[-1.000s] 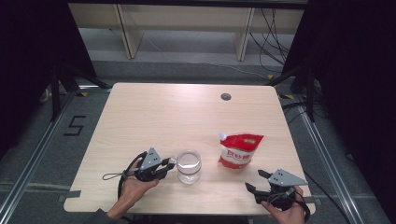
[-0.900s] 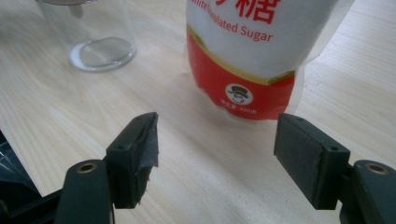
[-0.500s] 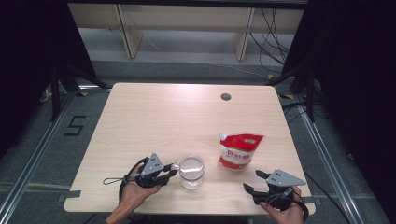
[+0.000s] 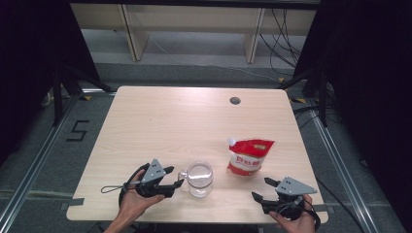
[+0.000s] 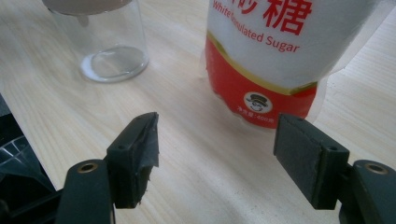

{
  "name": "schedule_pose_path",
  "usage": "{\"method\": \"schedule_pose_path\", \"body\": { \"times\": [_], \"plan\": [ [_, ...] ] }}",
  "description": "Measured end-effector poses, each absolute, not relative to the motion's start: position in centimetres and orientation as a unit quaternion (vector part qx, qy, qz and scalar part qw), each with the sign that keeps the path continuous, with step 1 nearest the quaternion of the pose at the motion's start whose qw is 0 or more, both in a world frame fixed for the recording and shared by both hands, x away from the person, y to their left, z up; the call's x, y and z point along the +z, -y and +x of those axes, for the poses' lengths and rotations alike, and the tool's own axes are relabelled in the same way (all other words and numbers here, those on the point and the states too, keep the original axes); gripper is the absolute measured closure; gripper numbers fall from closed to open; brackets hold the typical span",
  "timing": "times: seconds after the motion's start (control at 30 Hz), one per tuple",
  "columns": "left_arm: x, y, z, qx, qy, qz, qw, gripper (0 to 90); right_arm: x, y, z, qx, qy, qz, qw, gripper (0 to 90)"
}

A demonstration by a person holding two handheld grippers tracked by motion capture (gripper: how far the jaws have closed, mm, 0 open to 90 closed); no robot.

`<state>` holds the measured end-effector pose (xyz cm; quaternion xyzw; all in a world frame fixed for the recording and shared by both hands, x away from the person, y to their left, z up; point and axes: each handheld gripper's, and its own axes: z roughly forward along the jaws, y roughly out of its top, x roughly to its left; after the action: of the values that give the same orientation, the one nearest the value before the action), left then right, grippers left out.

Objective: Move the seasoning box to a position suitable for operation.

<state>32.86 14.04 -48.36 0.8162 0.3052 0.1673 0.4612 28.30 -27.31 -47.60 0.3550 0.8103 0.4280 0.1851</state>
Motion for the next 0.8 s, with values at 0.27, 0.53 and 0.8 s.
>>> {"method": "schedule_pose_path", "body": {
  "times": [0.27, 0.53, 0.8],
  "plan": [
    [-47.8, -14.6, 31.9, 0.134, -0.316, 0.808, 0.479, 31.4, -47.8, 27.2, 28.7, 0.429, -0.819, 0.333, 0.186, 31.9],
    [-46.4, -14.9, 31.3, 0.130, -0.329, 0.799, 0.486, 26.4, -48.0, 27.2, 28.5, 0.429, -0.818, 0.337, 0.183, 32.1],
    [-46.0, -15.6, 31.2, 0.119, -0.343, 0.787, 0.498, 27.0, -48.0, 27.3, 28.6, 0.429, -0.821, 0.327, 0.187, 32.1]
  ]
}}
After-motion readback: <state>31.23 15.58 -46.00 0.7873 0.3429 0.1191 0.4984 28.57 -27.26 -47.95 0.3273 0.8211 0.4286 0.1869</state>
